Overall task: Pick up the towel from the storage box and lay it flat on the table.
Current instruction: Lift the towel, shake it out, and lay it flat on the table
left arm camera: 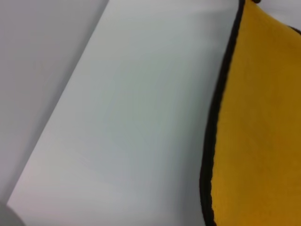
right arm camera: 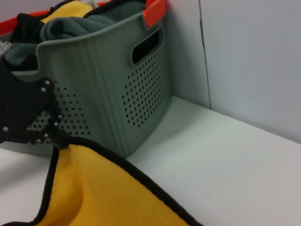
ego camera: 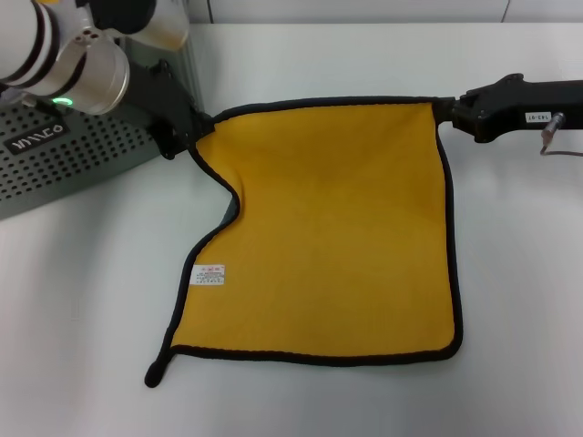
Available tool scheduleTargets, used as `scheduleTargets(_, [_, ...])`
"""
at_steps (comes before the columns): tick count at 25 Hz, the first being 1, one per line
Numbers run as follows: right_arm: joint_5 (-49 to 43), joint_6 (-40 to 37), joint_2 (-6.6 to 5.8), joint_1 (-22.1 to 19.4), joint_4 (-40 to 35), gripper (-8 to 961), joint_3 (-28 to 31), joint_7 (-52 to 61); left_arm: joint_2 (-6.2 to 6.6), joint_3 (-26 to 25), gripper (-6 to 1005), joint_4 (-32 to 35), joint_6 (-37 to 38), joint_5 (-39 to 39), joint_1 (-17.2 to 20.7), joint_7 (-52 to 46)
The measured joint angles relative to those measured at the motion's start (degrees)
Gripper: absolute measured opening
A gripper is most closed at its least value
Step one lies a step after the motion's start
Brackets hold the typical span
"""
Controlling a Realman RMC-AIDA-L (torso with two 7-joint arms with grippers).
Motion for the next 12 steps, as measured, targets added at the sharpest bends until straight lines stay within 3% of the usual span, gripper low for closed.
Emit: scheduleTargets(12, [-0.08, 0.07, -0.07, 0.28, 0.1, 22, -0.06, -0.14, -0.01, 2.48, 41, -0.03, -0.69, 2.48, -2.11, -1.64])
